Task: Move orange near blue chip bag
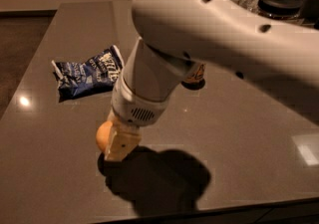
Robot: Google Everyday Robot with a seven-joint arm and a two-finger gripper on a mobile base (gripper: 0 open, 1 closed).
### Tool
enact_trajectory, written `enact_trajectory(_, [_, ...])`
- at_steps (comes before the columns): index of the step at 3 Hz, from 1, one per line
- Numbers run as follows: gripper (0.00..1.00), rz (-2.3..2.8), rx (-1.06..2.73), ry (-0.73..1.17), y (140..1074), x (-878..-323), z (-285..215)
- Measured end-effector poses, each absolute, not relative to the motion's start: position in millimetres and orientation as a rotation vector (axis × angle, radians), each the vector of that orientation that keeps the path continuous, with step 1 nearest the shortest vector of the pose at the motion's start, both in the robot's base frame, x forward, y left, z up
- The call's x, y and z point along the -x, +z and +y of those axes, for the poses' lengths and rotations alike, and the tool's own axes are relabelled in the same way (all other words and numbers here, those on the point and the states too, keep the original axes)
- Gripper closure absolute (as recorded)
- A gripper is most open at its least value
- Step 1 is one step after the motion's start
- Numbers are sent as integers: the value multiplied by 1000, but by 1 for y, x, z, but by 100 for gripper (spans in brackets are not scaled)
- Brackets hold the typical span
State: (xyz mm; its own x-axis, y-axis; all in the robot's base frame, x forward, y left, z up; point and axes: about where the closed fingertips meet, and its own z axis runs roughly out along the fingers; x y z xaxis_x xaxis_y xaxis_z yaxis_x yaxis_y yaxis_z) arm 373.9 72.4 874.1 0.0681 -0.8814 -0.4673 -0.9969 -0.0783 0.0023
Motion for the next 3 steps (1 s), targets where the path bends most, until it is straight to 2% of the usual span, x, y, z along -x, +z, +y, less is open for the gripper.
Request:
enact_trajectory(1, [100, 1982, 1936, 476, 886, -415, 82])
enact_trajectory(3, [100, 2212, 1712, 435, 882, -487, 98])
